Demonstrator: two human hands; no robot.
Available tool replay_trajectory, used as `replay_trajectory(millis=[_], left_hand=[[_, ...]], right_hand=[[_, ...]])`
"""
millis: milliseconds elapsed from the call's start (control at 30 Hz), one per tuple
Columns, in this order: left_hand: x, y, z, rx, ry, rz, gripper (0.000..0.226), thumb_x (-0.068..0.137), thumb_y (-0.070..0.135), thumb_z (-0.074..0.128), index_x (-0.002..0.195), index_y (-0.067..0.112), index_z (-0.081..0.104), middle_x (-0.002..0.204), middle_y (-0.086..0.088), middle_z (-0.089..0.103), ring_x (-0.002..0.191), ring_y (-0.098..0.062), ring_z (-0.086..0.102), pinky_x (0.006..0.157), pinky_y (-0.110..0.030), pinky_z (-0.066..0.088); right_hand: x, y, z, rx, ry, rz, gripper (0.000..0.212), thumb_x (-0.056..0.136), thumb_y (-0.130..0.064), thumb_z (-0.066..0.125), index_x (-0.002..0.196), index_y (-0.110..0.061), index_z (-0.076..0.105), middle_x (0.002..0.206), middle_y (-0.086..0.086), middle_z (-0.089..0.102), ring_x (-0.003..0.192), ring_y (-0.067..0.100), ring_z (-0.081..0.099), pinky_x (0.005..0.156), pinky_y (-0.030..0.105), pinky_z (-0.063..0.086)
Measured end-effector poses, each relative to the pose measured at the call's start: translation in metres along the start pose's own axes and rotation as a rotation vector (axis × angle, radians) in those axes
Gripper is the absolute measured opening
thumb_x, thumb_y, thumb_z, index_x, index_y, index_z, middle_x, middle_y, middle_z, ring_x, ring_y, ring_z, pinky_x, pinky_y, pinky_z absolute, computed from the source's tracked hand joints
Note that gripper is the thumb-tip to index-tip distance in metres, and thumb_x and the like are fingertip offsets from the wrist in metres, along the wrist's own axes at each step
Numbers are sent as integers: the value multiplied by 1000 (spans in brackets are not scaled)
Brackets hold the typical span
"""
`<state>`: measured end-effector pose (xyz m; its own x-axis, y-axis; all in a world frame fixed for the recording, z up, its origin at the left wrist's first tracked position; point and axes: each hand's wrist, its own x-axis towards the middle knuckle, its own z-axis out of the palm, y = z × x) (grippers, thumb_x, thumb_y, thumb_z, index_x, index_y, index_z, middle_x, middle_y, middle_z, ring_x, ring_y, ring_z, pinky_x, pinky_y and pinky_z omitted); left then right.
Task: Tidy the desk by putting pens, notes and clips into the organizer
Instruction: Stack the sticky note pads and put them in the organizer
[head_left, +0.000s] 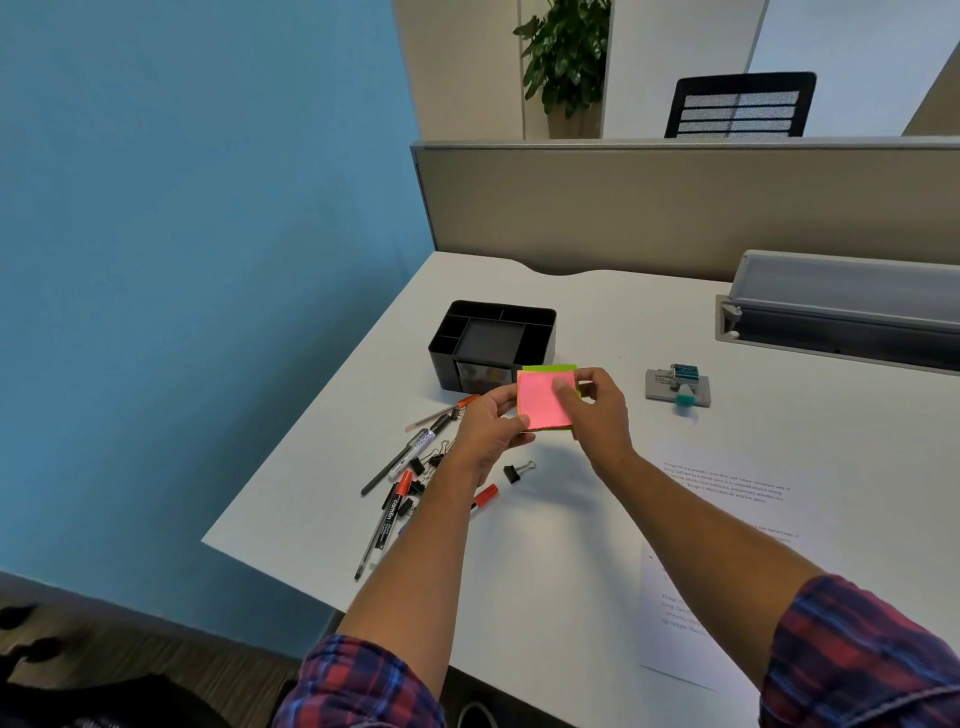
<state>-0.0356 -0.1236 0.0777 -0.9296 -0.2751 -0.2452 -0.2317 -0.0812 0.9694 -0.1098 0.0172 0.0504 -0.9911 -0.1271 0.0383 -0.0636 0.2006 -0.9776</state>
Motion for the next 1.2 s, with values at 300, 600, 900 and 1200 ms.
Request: replay_trajectory(millis=[300,600,900,1200], left_hand=[[-4,-9,-6,-102,-44,-72,43,97,-6,56,134,16,60,118,1,70,104,-22,64,89,-39,57],[-4,-13,-8,-262,21,-79,53,90,1,71,138,20,60,107,-1,76,95,-23,63,78,-29,57],[-4,-6,-5,-460,17,-143,26,91,6,69,117,7,70,100,-13,73,89,-26,66,79,-31,59],[14,5,-11,-230,101,-205,14,90,11,73,104,7,69,93,-10,77,81,-24,76,64,-25,57]], right_hand=[[19,-16,-20,-180,-126,-132,24,83,-33,79,94,-15,67,110,-2,61,95,17,59,69,20,46],[16,-10,-13,65,-121,141,60,86,-28,78,137,-20,48,121,7,56,105,25,60,84,39,59],[9,-8,5,317,-305,315,49,91,-41,70,122,-5,59,98,15,69,76,25,64,54,27,49],[11,-16,7,90,-221,135,47,100,-58,36,117,-17,51,95,5,61,77,17,59,50,16,44]])
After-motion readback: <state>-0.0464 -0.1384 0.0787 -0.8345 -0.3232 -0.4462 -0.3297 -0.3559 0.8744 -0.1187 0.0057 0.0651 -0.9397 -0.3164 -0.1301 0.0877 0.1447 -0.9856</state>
